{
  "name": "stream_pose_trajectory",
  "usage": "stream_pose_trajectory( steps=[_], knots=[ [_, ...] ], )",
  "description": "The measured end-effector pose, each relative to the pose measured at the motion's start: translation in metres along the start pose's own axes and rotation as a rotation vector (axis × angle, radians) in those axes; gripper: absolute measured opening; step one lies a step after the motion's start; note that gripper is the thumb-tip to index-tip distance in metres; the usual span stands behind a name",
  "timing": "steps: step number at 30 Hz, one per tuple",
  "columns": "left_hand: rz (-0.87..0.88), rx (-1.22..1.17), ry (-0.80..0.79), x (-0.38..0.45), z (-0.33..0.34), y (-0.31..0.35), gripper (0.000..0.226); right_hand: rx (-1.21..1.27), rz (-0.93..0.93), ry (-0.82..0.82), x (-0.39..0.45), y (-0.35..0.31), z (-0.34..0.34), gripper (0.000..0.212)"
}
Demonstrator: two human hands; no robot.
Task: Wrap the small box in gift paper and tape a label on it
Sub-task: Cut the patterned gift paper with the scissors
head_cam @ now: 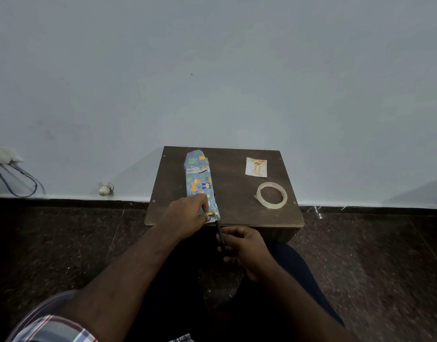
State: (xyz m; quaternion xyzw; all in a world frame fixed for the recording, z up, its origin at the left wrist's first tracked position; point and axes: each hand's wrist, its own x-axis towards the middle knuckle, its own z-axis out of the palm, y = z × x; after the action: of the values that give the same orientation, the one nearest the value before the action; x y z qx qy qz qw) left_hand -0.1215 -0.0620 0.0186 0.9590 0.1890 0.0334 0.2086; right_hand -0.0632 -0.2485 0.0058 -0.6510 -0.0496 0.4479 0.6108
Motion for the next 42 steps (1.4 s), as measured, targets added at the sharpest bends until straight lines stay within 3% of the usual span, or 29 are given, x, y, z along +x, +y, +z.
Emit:
stream_pose_trajectory(
  steps=[42],
  knots=[
    [0.014, -0.023, 0.004, -0.002, 0.002, -0.002, 0.015, -0.029, -0.004, -0.007, 0.012, -0.007, -0.001, 0.012]
  ],
)
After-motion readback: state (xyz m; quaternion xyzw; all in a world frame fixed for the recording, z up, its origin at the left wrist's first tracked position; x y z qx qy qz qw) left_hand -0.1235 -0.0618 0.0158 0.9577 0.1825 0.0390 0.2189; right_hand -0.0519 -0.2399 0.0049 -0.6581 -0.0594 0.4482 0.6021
